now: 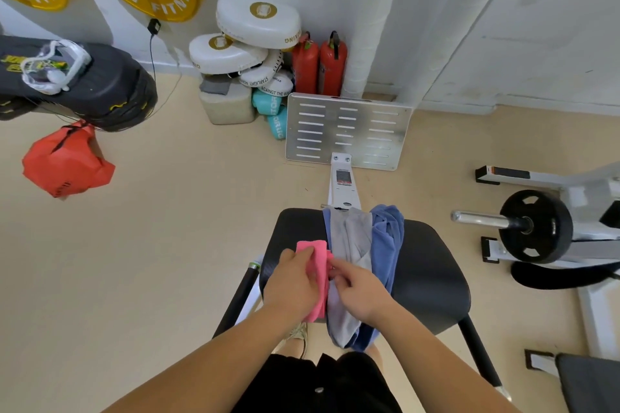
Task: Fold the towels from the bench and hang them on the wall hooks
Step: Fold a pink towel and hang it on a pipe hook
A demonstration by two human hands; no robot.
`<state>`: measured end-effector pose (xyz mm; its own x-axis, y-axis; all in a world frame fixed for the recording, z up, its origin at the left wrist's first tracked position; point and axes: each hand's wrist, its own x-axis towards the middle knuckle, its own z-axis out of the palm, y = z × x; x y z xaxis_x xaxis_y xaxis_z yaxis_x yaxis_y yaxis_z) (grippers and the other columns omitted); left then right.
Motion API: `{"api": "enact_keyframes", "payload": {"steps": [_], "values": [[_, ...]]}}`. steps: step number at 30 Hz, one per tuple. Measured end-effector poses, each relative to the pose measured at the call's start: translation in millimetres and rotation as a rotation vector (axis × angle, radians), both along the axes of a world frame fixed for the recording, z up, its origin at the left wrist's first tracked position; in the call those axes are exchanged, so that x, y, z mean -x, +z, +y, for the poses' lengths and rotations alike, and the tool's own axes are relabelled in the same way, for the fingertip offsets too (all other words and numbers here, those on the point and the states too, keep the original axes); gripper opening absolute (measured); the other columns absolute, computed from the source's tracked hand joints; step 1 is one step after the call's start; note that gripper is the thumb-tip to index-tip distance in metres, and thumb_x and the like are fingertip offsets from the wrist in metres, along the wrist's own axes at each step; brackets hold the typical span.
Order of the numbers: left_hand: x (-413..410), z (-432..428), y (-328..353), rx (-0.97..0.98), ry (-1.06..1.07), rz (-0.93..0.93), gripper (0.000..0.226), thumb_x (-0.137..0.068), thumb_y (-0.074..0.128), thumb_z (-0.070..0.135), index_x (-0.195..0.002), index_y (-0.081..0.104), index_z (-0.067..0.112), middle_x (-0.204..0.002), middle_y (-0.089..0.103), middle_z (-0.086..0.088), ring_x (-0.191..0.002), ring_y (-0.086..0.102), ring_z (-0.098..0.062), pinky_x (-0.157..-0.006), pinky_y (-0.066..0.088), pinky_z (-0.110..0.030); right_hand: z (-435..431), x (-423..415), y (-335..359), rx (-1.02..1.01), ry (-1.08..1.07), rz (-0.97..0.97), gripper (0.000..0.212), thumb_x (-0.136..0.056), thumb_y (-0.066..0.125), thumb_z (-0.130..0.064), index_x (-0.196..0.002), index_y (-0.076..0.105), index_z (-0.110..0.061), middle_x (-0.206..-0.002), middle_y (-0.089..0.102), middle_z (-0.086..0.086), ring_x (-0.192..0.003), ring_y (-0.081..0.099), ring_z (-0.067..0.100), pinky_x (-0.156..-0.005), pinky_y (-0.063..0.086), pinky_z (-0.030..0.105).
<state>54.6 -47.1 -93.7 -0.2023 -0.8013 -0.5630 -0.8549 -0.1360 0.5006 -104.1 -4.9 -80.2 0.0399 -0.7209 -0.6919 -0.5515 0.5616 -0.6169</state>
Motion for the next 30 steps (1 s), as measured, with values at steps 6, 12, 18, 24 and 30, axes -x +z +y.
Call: {"api": "enact_keyframes", "payload": {"steps": [6,12,18,24,30], "values": [[1,-3,-19,-0.071,0.195,-0.091,0.054,-0.082,0.073,0.046,-0.124,0.049,0.021,-0.119,0.055,0.000,-0.106,0.062,-0.025,-0.085,0.056,-0.042,-2,0,12,-0.001,0.099,0.010,0.064,-0.103,0.038,-0.015,-0.161,0.017,-0.030,-0.134,0.066,0.000,-0.118,0.062,0.022,-0.100,0.047,0.027],[2,-9,-6,-0.071,0.079,0.133,0.037,-0.081,0.075,0.033,-0.111,0.054,0.026,-0.105,0.064,0.005,-0.091,0.063,-0.014,-0.079,0.056,-0.032,4,6,23,0.018,0.016,-0.012,0.059,-0.097,0.047,-0.034,-0.150,0.021,-0.045,-0.116,0.069,0.004,-0.098,0.069,0.023,-0.089,0.058,0.039],[-15,-18,57,0.111,-0.248,0.331,0.033,-0.078,0.076,0.030,-0.108,0.065,0.036,-0.096,0.053,0.015,-0.085,0.057,-0.003,-0.070,0.043,-0.016,-13,23,89,0.124,0.129,0.083,0.073,-0.088,0.073,-0.034,-0.152,0.038,-0.028,-0.152,0.042,-0.011,-0.142,0.039,0.010,-0.111,0.034,0.024],[-26,-8,114,0.235,-0.393,0.447,0.043,-0.073,0.080,0.039,-0.114,0.064,0.037,-0.100,0.051,0.018,-0.091,0.057,-0.004,-0.074,0.050,-0.021,6,31,144,0.122,0.152,0.112,0.045,-0.071,0.082,-0.053,-0.109,0.058,-0.043,-0.105,0.065,-0.017,-0.099,0.064,0.003,-0.091,0.054,0.026],[-43,28,153,0.166,-0.377,0.474,0.032,-0.075,0.079,0.042,-0.103,0.065,0.037,-0.095,0.064,0.015,-0.088,0.063,-0.005,-0.074,0.057,-0.030,40,29,187,0.138,0.177,-0.020,0.053,-0.068,0.087,-0.054,-0.111,0.057,-0.042,-0.103,0.070,-0.009,-0.093,0.070,0.008,-0.088,0.059,0.030]]}}
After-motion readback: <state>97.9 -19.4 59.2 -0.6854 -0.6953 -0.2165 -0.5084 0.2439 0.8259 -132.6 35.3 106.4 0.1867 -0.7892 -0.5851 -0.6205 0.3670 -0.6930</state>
